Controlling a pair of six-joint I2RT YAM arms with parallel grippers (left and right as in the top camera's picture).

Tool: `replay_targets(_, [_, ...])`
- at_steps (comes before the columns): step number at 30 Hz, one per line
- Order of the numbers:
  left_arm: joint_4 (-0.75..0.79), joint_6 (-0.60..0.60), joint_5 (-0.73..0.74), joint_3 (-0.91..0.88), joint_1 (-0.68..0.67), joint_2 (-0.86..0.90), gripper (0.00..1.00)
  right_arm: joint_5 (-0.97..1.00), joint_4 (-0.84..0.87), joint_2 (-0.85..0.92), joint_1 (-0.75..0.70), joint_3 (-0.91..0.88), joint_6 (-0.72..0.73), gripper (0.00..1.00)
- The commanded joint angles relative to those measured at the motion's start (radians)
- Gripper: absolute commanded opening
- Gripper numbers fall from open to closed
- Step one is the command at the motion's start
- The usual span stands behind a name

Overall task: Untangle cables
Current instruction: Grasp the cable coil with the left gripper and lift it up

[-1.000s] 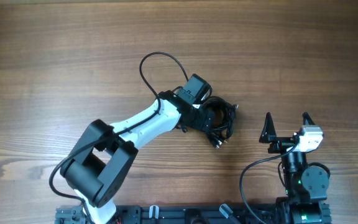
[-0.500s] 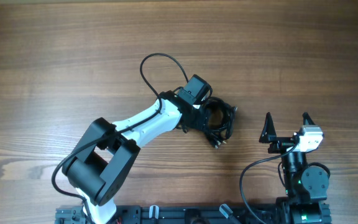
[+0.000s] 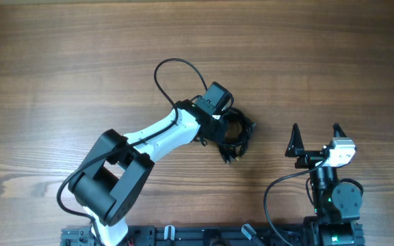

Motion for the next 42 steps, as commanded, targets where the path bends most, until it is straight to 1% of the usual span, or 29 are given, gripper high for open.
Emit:
replay_targets(1, [-0.001, 0.000, -0.018, 0.017, -0.003, 0.021, 0.11, -0.008, 0.003, -0.008, -0.004, -0.001, -0.012, 1.00])
replay_targets(3, [-0.001, 0.000, -0.018, 0.017, -0.002, 0.021, 0.04, -0.008, 0.003, -0.008, -0.004, -0.001, -0.012, 1.00])
replay_targets(8, [-0.002, 0.001, -0.023, 0.018, -0.002, 0.018, 0.04, -0.008, 0.003, -0.008, -0.004, -0.001, -0.012, 1.00])
replay_targets(12, [-0.002, 0.001, -0.079, 0.018, -0.002, -0.001, 0.04, -0.008, 0.003, -0.008, -0.004, -0.001, -0.012, 1.00])
replay_targets(18, [-0.002, 0.002, -0.210, 0.019, -0.002, -0.111, 0.04, -0.008, 0.003, -0.008, -0.004, -0.001, -0.012, 1.00])
replay_targets(20, [-0.001, 0.021, -0.243, 0.019, -0.002, -0.166, 0.04, -0.008, 0.003, -0.008, -0.004, -0.001, -0.012, 1.00])
replay_targets(28, [0.013, 0.137, -0.245, 0.019, -0.002, -0.342, 0.04, -0.008, 0.003, -0.008, -0.004, -0.001, -0.012, 1.00])
replay_targets(33, [0.013, 0.137, -0.245, 0.019, -0.002, -0.414, 0.04, -0.008, 0.003, -0.008, -0.004, -0.001, -0.012, 1.00])
replay_targets(39, [0.013, 0.137, -0.245, 0.019, -0.002, -0.460, 0.04, -0.008, 0.003, -0.008, -0.004, -0.001, -0.012, 1.00])
replay_targets(42, [0.013, 0.191, -0.245, 0.019, -0.003, -0.466, 0.04, -0.008, 0.003, -0.008, -0.004, -0.001, -0.012, 1.00])
